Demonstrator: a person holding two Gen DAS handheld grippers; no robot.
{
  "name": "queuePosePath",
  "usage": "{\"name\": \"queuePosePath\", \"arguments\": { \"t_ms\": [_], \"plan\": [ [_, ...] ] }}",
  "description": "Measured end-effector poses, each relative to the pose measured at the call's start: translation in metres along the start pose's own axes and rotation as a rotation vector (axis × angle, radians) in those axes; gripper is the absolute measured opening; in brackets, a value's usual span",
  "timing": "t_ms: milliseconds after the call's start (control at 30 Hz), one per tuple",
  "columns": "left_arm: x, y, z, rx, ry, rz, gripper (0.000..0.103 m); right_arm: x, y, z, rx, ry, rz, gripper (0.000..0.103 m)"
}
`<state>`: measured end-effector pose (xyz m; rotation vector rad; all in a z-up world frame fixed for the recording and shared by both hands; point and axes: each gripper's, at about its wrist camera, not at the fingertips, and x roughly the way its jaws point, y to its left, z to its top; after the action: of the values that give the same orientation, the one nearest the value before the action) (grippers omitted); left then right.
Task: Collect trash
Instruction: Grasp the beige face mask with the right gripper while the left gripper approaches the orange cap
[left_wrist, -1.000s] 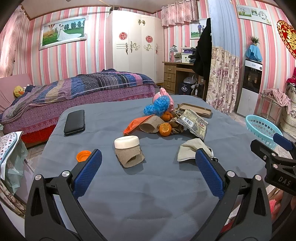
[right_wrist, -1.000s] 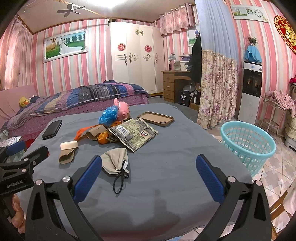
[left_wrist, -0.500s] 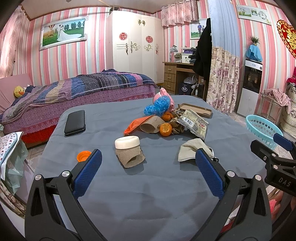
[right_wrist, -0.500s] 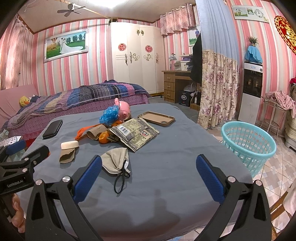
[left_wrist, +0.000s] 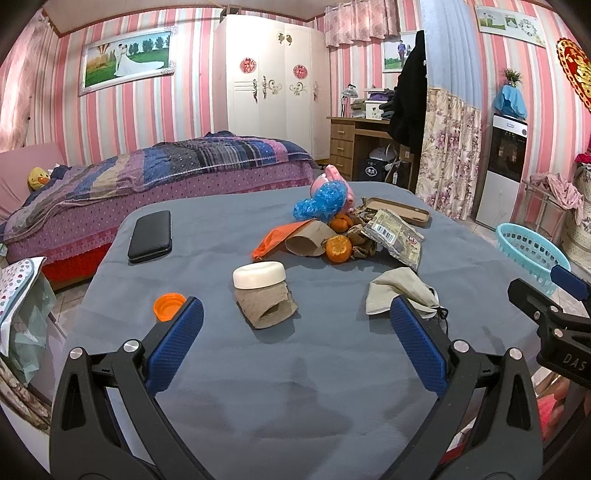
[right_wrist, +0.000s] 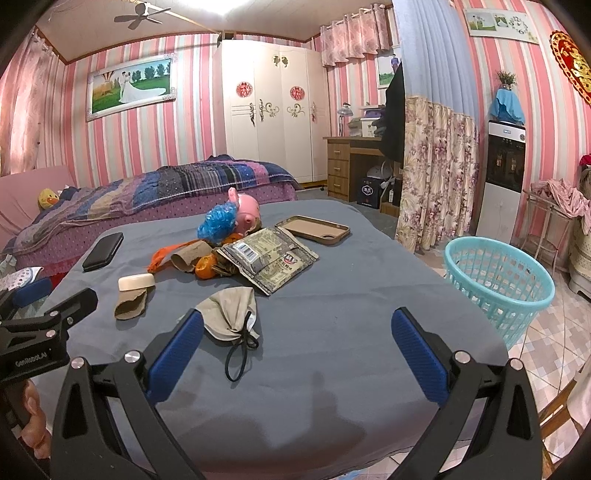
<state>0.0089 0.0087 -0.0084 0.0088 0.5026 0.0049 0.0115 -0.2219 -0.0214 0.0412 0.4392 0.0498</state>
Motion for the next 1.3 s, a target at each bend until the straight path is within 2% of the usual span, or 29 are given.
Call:
{"name": "queuePosePath", "arguments": {
  "t_ms": [300,600,833,933,1033,1100,1200,1267,1300],
  "plan": [
    [0.005,0.012,-0.003,-0.01,0.016,0.011,0.098,0.005,0.007,-0.002,-0.021,0.008,0.005,0.099],
    [0.026,0.054,-0.017,-0.045,0.113,0.074,0.098,0.022,-0.001,-0.002,0.017,0.048,-0.003,0.099],
    [0.051,0.084,-0.007,-0.098,0.154,0.081,0.098,0.044,0.007,0.002,-0.038,0.08,-0.02,0.099],
    [0.062,0.095,0.001,-0.108,0.161,0.098,0.098,0.057,0.013,0.007,-0.074,0.134,-0.035,0.099],
    [0.084,0.116,0.002,-0.148,0.208,0.132,0.098,0.067,0.015,0.006,-0.061,0.193,-0.022,0.099],
    [0.096,0.125,0.002,-0.168,0.242,0.125,0.097,0.072,0.018,0.005,-0.037,0.21,0.024,0.099],
    [0.114,0.133,-0.002,-0.179,0.302,0.118,0.097,0.079,0.028,0.007,-0.06,0.216,0.036,0.099],
    [0.125,0.137,-0.006,-0.194,0.342,0.109,0.087,0.086,0.037,0.008,-0.084,0.227,0.048,0.099],
    [0.128,0.138,-0.007,-0.204,0.355,0.096,0.078,0.089,0.04,0.009,-0.091,0.235,0.06,0.099]
  ]
}}
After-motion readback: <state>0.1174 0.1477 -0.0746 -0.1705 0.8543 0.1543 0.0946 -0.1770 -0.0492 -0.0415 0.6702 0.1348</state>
